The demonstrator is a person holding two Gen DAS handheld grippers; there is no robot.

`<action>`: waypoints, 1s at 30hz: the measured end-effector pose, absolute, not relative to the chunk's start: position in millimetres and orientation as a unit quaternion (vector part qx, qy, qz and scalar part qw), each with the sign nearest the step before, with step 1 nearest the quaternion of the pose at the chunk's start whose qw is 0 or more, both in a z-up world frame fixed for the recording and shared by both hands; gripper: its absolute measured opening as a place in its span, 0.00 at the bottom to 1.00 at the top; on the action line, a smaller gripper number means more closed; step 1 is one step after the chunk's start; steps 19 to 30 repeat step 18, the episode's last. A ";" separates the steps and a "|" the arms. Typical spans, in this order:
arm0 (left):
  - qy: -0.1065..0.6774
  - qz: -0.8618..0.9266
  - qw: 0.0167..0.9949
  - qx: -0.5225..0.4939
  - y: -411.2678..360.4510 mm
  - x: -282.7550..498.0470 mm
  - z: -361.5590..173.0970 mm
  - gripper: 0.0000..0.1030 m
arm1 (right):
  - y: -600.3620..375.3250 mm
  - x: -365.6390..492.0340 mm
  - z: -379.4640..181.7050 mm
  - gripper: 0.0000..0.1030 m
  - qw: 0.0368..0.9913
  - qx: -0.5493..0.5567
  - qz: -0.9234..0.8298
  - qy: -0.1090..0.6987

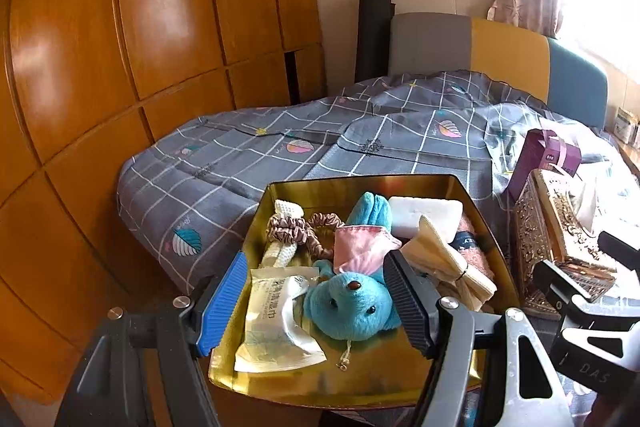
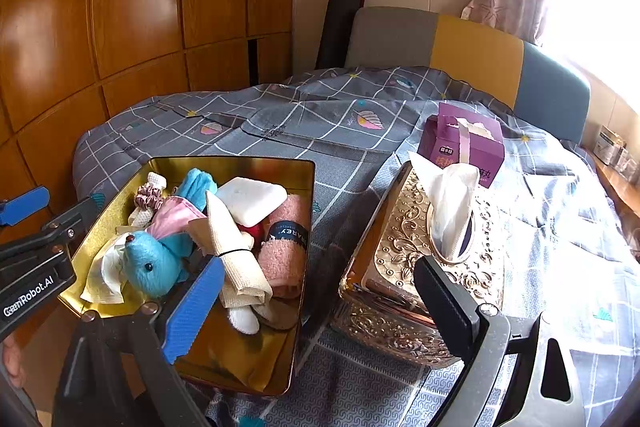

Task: Organize soft objects

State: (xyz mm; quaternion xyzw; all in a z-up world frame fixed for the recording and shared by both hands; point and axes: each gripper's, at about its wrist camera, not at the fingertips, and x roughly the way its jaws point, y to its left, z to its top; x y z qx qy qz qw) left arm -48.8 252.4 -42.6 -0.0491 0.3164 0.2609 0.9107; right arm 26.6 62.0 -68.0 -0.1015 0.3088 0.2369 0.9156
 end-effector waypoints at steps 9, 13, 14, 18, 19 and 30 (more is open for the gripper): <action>0.318 0.256 0.911 -0.054 251.4 -49.0 -43.6 0.69 | 61.8 25.5 -68.7 0.93 0.915 -0.102 0.237 0.310; 0.311 0.252 0.915 -0.056 250.5 -50.4 -43.0 0.68 | 62.2 26.3 -69.3 0.94 0.914 -0.104 0.237 0.311; 0.307 0.250 0.916 -0.058 250.8 -51.2 -42.3 0.65 | 62.0 26.2 -69.6 0.94 0.914 -0.104 0.236 0.312; 0.306 0.246 0.918 -0.055 250.3 -50.9 -40.6 0.65 | 59.9 25.9 -68.2 0.94 0.916 -0.103 0.235 0.308; 0.306 0.246 0.918 -0.055 250.3 -50.9 -40.6 0.65 | 59.9 25.9 -68.2 0.94 0.916 -0.103 0.235 0.308; 0.306 0.246 0.918 -0.055 250.3 -50.9 -40.6 0.65 | 59.9 25.9 -68.2 0.94 0.916 -0.103 0.235 0.308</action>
